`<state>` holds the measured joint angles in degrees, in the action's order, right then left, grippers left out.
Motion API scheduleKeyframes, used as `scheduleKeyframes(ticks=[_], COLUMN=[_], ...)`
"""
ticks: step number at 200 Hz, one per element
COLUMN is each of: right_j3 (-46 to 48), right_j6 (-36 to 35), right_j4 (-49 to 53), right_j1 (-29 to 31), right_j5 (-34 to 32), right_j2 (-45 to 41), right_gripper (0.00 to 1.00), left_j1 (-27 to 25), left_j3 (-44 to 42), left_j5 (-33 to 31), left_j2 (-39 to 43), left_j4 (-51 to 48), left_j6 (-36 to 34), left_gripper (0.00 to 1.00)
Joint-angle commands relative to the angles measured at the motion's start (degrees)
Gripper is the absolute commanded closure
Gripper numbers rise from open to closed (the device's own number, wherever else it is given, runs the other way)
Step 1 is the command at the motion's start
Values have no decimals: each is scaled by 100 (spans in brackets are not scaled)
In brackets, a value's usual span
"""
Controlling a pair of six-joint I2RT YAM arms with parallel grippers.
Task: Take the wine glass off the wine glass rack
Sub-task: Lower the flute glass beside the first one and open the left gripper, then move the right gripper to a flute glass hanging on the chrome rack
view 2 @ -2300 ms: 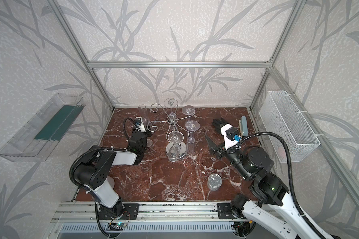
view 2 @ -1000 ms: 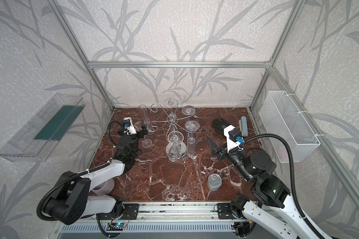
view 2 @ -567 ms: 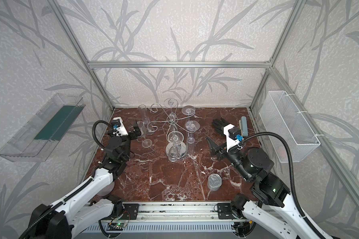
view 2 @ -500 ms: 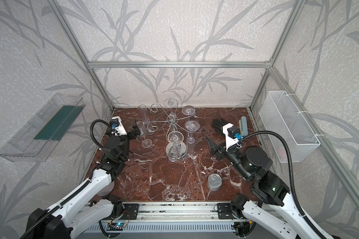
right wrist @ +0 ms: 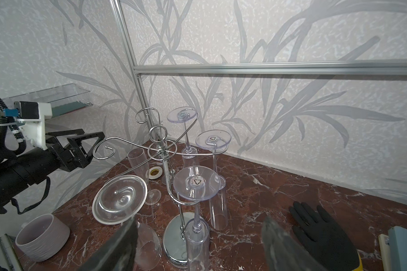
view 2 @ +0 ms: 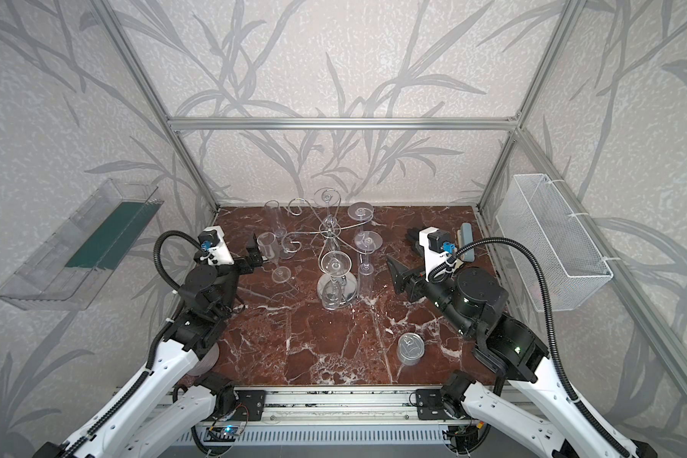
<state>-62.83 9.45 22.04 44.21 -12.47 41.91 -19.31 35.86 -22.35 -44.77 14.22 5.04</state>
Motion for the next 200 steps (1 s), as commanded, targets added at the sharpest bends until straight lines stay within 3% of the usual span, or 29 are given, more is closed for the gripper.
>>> scheduleKeyframes(ticks=[1,49,112,200], right_j3=[-353,-428,-393,278], right_j6=[537,1398,2654,4244], right_j4=[188,-215,-402,-985], right_j1=[5,-148,-565,-588], right_j5=[185,1211,2075,2779], right_j2=[243,748,1121,1291], right_gripper=[18,17,20,31], left_j1=[15,15,16,15], left_j3=[115,-19,-103,-259], left_j5=[125,208,186,237], left_j2=[117,188,223,367], left_j4=[-262,-318,-332,-375], left_j6=[196,386,471,618], left_gripper=[1,1,1,1])
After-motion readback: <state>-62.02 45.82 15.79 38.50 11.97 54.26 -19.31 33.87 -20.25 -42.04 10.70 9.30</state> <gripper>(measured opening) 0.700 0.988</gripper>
